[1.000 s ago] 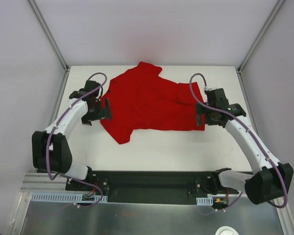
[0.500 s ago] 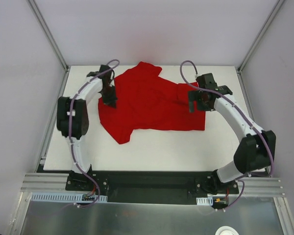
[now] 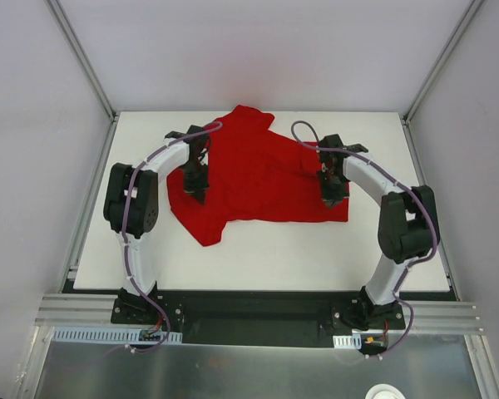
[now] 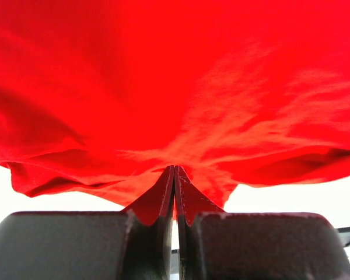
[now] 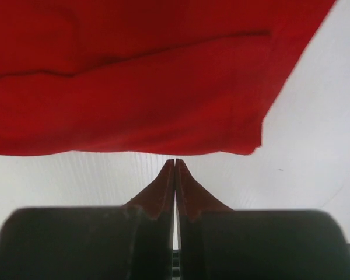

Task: Fold and stack the t-shirts
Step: Flatten out the tshirt

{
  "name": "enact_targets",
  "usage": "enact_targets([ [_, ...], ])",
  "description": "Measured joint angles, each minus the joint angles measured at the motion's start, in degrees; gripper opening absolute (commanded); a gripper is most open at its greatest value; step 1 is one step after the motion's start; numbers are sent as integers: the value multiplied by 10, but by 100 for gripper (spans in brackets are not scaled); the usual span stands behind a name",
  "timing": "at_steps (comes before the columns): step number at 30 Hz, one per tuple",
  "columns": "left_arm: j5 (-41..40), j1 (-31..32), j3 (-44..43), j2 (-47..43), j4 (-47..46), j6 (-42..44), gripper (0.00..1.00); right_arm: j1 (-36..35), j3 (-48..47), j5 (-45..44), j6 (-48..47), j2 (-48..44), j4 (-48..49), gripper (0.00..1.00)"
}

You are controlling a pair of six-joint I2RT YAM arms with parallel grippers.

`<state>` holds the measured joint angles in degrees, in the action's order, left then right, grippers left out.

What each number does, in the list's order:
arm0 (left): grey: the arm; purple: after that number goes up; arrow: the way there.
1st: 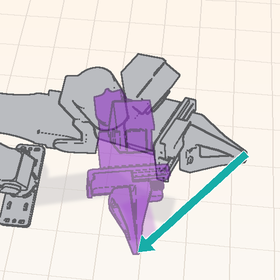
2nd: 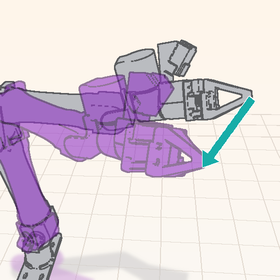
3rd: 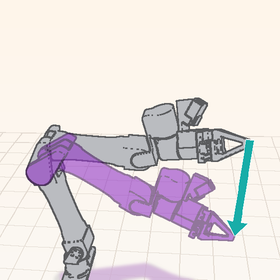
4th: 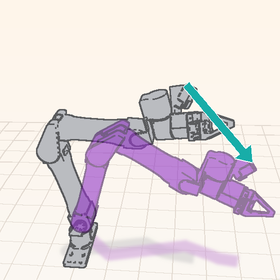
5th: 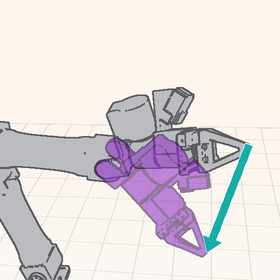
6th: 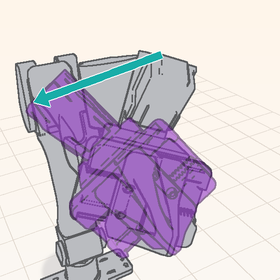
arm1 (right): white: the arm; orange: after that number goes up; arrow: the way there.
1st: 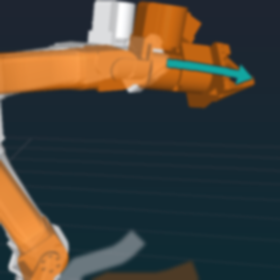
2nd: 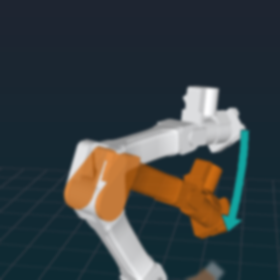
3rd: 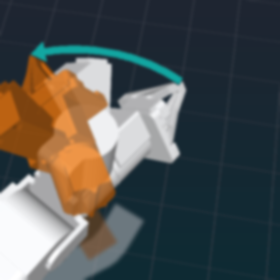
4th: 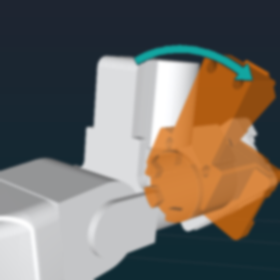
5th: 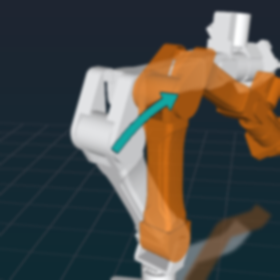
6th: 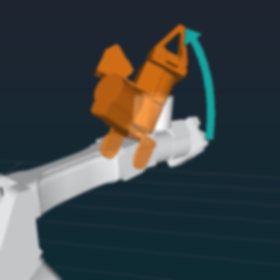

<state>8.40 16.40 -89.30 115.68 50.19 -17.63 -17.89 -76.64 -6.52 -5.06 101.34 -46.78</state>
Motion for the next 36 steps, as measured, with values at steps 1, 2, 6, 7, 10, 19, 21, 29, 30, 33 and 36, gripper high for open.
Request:
enact_targets([
  [1, -2, 0, 10, 0, 0, 3, 0, 0, -1, 6, 1, 17, -2, 1],
  [2, -5, -1, 20, 0, 1, 5, 0, -1, -3, 10, 2, 31, -6, 1],
  [6, -17, -1, 42, 0, 13, 14, 0, -3, -10, 27, 5, 71, -29, 1],
  [7, -19, -1, 49, 0, 13, 17, 0, -4, -15, 30, 4, 76, -36, 1],
  [10, -27, -1, 71, 0, 14, 21, 0, -6, -43, 38, 3, 89, -53, 1],
  [19, -50, -1, 135, -19, 44, 21, 0, -13, -94, 53, 1, 108, -97, 1],
  [21, -61, -1, 146, -22, 56, 21, 0, -14, -98, 55, 1, 108, -106, 1],
  [29, -102, -1, 173, -48, 75, 20, 0, -16, -104, 55, -1, 109, -127, 1],
  [30, -105, -1, 170, -56, 74, 21, 0, -16, -104, 55, -1, 109, -127, 1],
  [33, -122, -1, 110, -90, 78, 22, 0, -16, -106, 52, 0, 108, -125, 1],
  [36, -141, -1, 15, -119, 50, 22, 0, -18, -117, 47, 0, 104, -119, 1],
])
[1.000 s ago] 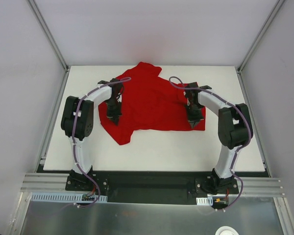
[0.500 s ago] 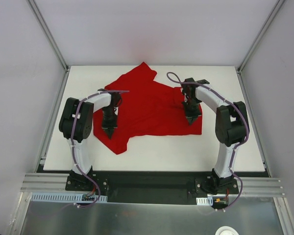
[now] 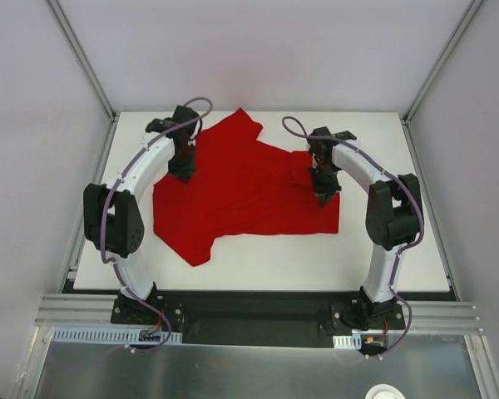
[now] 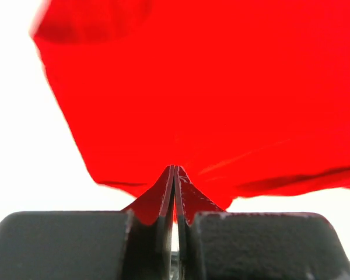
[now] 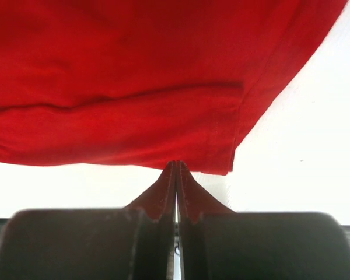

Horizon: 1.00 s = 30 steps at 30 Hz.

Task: Fold and stack the t-shirts
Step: Flatten out the tshirt

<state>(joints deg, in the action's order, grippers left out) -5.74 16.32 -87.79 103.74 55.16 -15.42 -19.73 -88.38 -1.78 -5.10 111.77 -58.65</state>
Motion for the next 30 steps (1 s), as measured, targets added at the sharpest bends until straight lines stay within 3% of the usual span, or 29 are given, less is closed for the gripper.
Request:
enact_targets([
  [4, -8, 1, -129, 10, -25, 10, 0, -3, -44, -18, -1, -8, 12, 1],
  [8, 10, 1, -283, 118, -24, 18, 0, -2, -147, -35, -5, 19, -1, 1],
  [10, 30, 1, -318, 182, -36, 15, 0, -1, -243, -38, -5, 68, -14, 1],
  [16, 87, 1, -317, 296, -15, 5, 0, 5, -369, -34, -3, 189, -43, 1],
  [21, 97, 0, -312, 287, -7, -1, 0, 33, -399, -12, 8, 249, -70, 1],
  [30, 106, -25, -313, 275, -10, -1, 0, 108, -403, -21, 15, 279, -108, 1],
])
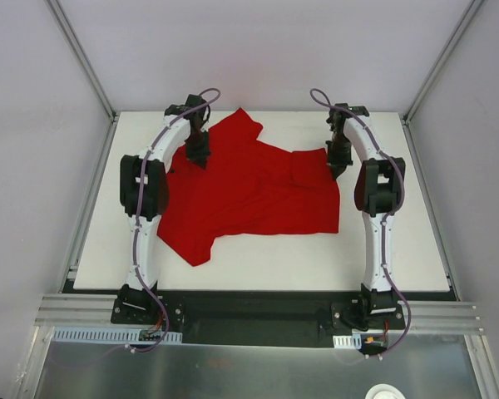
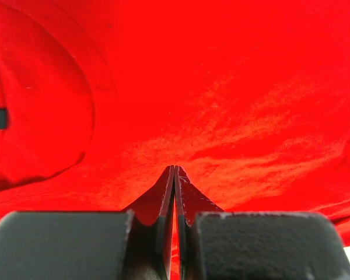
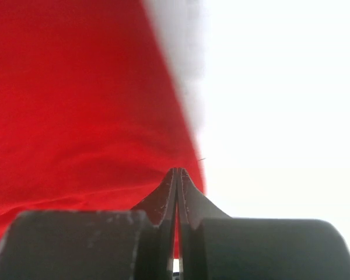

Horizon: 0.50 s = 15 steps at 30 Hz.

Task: Fold and stack the t-shirts
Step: Flatten out the tshirt

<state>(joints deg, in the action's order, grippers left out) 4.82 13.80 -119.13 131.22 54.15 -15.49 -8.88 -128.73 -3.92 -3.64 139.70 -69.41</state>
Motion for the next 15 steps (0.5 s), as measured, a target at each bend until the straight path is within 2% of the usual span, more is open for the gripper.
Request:
enact_targets([
  [5, 12, -10, -4, 0, -4, 0, 0, 23, -16, -5, -1, 22, -17, 1],
  [11, 37, -11, -6, 0, -10, 3, 0, 18, -11, 2, -3, 34, -31, 1],
  [15, 48, -10, 2, -3, -16, 11, 0, 12, 48, 2, -3, 5, -21, 1],
])
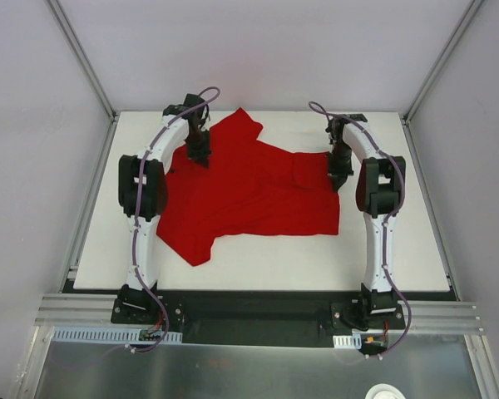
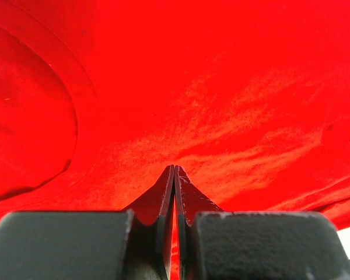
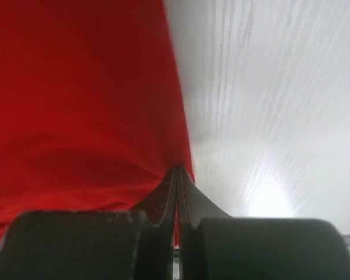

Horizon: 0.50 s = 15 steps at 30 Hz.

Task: Fold and stack the t-shirts
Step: Flatten out the tshirt

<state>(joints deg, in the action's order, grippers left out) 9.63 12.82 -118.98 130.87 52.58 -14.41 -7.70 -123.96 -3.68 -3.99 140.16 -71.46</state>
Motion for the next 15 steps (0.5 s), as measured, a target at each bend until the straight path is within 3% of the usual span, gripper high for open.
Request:
enact_targets([
  [5, 2, 5, 34, -14, -1, 9, 0, -11, 116, -9, -1, -103, 10, 1],
  [11, 2, 11, 45, -12, -1, 16, 0, -17, 183, -22, -4, -243, 18, 1],
  [15, 2, 11, 31, 2, -1, 16, 0, -20, 234, -19, -4, -288, 28, 1],
])
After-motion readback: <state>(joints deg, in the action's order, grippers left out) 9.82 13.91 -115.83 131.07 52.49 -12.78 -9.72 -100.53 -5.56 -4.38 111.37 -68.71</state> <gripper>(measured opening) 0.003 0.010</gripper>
